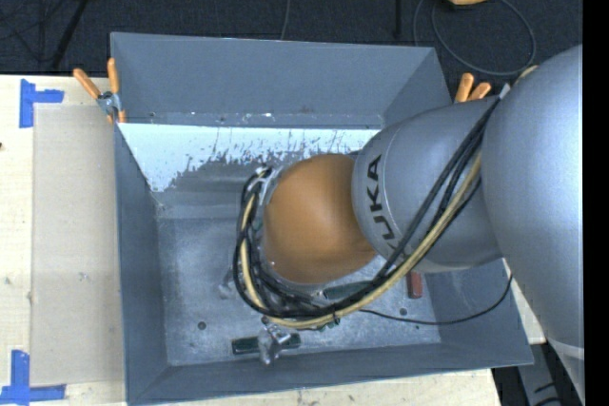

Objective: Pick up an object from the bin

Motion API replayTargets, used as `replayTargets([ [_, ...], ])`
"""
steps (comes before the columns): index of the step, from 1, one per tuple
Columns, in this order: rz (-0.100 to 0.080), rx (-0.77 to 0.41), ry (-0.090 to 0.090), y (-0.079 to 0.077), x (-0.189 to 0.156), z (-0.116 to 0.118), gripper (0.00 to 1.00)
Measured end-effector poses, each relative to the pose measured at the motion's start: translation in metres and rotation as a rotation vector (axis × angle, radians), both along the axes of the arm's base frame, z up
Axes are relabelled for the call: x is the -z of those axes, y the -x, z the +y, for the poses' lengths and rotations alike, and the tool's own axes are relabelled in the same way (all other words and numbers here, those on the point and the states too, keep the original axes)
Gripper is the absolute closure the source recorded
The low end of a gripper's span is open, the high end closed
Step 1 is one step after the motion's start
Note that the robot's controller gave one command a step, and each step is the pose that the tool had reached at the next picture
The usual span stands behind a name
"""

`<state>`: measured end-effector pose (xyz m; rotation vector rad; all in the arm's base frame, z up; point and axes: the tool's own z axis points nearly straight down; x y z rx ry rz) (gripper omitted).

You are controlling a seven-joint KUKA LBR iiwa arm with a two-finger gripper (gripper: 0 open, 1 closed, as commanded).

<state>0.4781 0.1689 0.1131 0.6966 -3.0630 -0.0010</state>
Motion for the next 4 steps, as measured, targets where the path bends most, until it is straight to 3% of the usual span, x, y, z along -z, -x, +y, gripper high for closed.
replayTargets([
  [1, 0.000, -0.012, 0.000, 0.001, -0.003, 0.003, 0.00],
  [2, -0.008, 0.037, -0.003, 0.004, 0.040, -0.015, 1.00],
  [3, -0.008, 0.038, -0.004, 0.004, 0.040, -0.015, 1.00],
  [4, -0.001, 0.055, 0.000, 0.002, -0.108, -0.020, 1.00],
])
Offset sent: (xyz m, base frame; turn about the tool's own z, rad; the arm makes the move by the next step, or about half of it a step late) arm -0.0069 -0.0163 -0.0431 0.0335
